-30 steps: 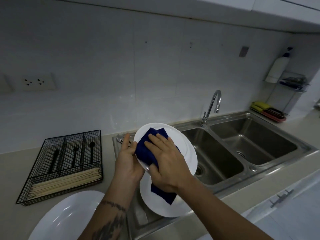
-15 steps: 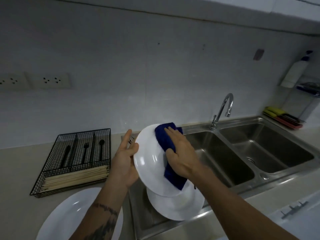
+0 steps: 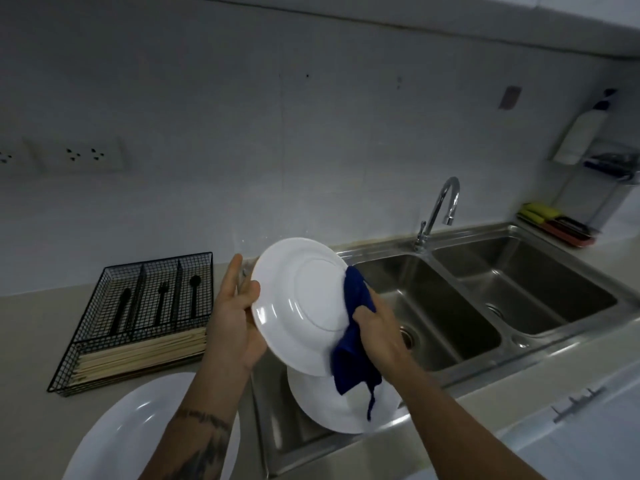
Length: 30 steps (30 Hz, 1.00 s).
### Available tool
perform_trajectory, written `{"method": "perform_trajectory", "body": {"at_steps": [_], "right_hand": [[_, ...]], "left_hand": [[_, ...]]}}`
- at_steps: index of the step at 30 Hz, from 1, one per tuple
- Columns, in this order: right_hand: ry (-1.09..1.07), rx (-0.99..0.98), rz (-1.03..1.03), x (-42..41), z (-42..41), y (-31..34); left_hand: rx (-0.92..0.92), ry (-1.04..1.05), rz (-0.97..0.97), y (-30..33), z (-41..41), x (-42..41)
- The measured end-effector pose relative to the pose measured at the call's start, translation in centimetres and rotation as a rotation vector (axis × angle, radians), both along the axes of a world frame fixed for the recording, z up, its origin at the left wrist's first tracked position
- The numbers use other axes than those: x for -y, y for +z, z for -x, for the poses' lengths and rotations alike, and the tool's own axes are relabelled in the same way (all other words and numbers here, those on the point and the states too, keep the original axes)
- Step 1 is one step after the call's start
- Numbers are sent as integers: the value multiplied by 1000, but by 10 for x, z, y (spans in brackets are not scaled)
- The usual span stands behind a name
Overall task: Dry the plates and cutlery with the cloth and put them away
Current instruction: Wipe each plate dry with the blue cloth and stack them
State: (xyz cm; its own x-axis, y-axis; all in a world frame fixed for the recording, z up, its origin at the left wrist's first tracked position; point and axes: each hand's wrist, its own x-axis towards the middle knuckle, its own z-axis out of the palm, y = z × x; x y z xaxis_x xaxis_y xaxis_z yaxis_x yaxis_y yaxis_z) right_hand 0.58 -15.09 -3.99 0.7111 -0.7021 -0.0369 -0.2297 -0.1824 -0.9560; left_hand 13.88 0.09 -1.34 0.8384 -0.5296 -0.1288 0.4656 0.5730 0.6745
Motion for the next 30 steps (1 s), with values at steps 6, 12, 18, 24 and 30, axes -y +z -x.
{"method": "perform_trajectory", "body": {"at_steps": [6,12,18,24,30], "right_hand": [[78,67,396,-63,4,-18],[226,17,789,-57,-18,1],[128,-29,520,-20,-27,23],[49,-24,396,-5,-24,23],[136,40,447,0,-23,24]], "left_hand": [[-102,88,19,-1,-5,15],[-125,-96,17,-6,12,21],[-37,-152,1,-8,4,6],[237,-194,-190,-3,-5,-13],[439,-323,-275,1,-8,-15]]}}
